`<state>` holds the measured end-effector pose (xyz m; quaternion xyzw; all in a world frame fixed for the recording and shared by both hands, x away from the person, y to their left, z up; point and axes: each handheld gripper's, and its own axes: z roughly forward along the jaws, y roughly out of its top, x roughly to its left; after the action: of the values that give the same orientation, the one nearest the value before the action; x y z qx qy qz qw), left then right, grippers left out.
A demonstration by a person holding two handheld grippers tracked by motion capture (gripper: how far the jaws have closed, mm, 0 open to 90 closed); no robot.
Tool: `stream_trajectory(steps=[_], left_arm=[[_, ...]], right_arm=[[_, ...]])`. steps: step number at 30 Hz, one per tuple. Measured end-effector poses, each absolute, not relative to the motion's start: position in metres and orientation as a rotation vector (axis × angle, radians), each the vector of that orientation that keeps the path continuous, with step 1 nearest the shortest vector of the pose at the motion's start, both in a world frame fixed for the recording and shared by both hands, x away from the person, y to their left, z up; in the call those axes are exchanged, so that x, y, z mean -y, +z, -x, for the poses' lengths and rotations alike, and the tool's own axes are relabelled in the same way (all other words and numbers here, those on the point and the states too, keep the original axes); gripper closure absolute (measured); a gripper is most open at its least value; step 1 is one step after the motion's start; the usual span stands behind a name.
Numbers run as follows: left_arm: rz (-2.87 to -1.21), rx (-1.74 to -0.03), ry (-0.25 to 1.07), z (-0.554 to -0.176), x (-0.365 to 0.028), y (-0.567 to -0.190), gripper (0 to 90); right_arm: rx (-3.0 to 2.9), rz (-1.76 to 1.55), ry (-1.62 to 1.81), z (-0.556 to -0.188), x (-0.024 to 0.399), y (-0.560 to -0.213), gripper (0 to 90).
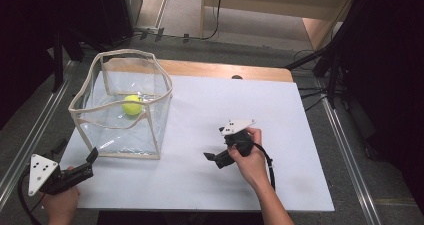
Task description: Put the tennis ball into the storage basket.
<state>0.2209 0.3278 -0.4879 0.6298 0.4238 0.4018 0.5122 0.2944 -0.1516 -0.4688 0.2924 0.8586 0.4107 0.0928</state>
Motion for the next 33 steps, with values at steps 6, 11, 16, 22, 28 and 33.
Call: stream_trajectory(steps=[6,11,16,22,28,33], left_arm=[[-1.515,-1.020,0.967,-0.221,-0.328,-0.488,6.9],[-1.516,-1.019,0.968,-0.221,-0.328,-0.488,6.9],[-1.517,-1.017,0.969,-0.221,-0.328,-0.488,6.9],[-1.517,-1.017,0.970,-0.221,-0.328,-0.488,6.9],[-1.518,-1.017,0.971,-0.221,-0.328,-0.488,6.9],[-1.519,-1.017,0.972,-0.221,-0.328,-0.488,6.9]], right_arm=[[-2.523,-0.907,1.241,-0.286,0.168,-0.475,0.0],[-2.483,-0.935,1.264,-0.278,0.183,-0.479,0.0],[-2.444,-0.962,1.276,-0.271,0.197,-0.483,0.0],[-2.403,-0.988,1.285,-0.264,0.213,-0.487,0.0],[-2.368,-1.029,1.278,-0.256,0.228,-0.491,0.0],[-2.338,-1.069,1.282,-0.251,0.241,-0.495,0.0]])
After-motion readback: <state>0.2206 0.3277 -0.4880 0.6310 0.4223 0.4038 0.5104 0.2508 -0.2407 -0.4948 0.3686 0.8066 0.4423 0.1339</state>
